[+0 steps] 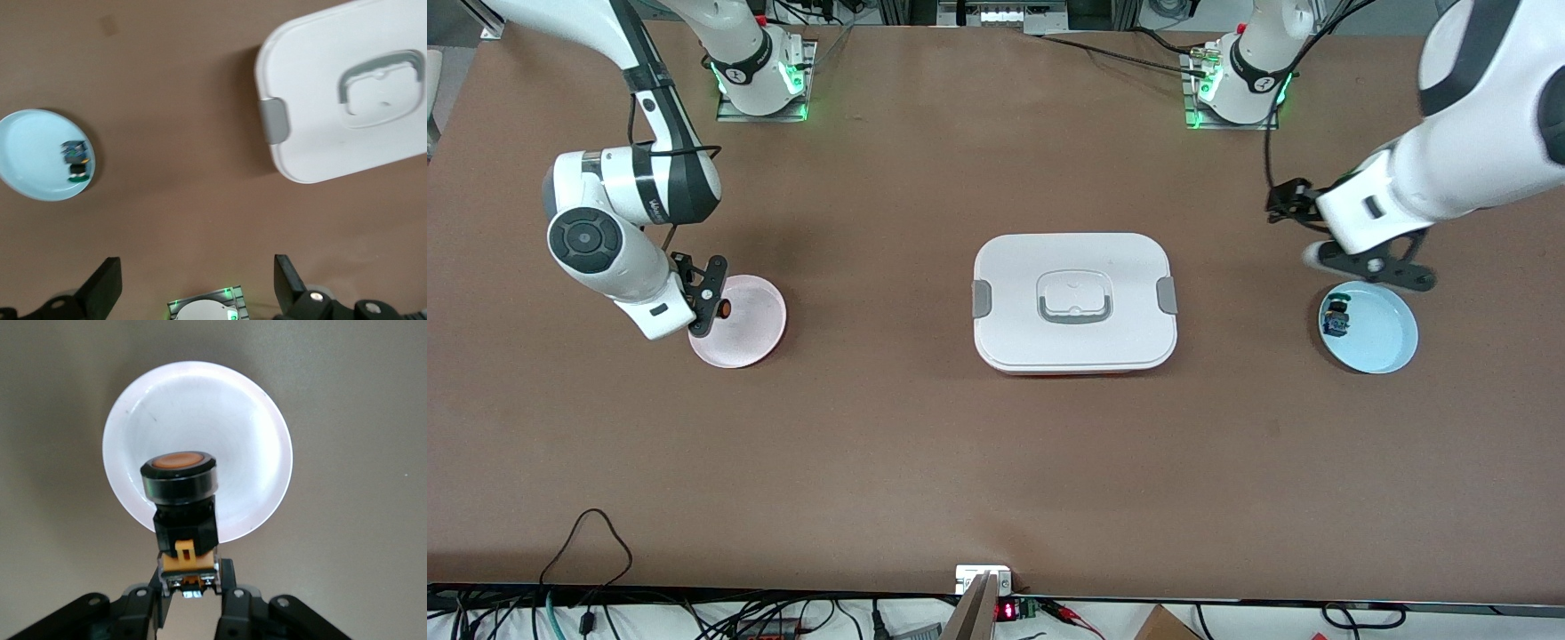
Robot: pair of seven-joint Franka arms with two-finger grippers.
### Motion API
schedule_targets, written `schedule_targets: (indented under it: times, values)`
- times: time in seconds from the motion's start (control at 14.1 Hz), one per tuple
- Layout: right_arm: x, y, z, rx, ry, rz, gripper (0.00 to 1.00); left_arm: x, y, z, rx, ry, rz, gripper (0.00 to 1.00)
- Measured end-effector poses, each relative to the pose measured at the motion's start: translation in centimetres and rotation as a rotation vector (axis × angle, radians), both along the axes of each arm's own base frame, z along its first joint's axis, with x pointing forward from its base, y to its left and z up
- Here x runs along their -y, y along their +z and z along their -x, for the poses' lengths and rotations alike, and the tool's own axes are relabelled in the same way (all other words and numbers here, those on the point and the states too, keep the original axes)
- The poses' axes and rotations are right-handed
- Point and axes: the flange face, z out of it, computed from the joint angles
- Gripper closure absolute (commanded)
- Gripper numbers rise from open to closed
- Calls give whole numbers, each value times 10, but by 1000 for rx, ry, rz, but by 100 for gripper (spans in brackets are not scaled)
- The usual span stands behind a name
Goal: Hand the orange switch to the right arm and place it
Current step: 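Lower the switch onto the white plate with the right gripper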
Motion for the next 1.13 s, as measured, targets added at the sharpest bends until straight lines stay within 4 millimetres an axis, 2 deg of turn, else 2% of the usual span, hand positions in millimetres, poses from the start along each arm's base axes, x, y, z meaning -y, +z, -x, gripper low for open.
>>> schedule_targets:
  times: [0.28,0.42,0.49,0.64,0.78,1.13]
  values:
    - [-1,-21,2,28,56,12,100,-64,30,4,142,145,-8,0]
    - [1,-34,8,28,63,6,100,-82,40,0,212,172,-27,0]
    - [2,-40,10,26,65,3,100,-80,40,-1,226,157,-57,0]
    - [2,-52,15,17,71,-2,100,-59,38,-1,233,126,-86,0]
    - [1,-62,20,18,79,-10,100,-47,38,1,234,121,-89,0]
    - [4,-88,27,27,102,-20,100,-54,47,14,233,140,-95,0]
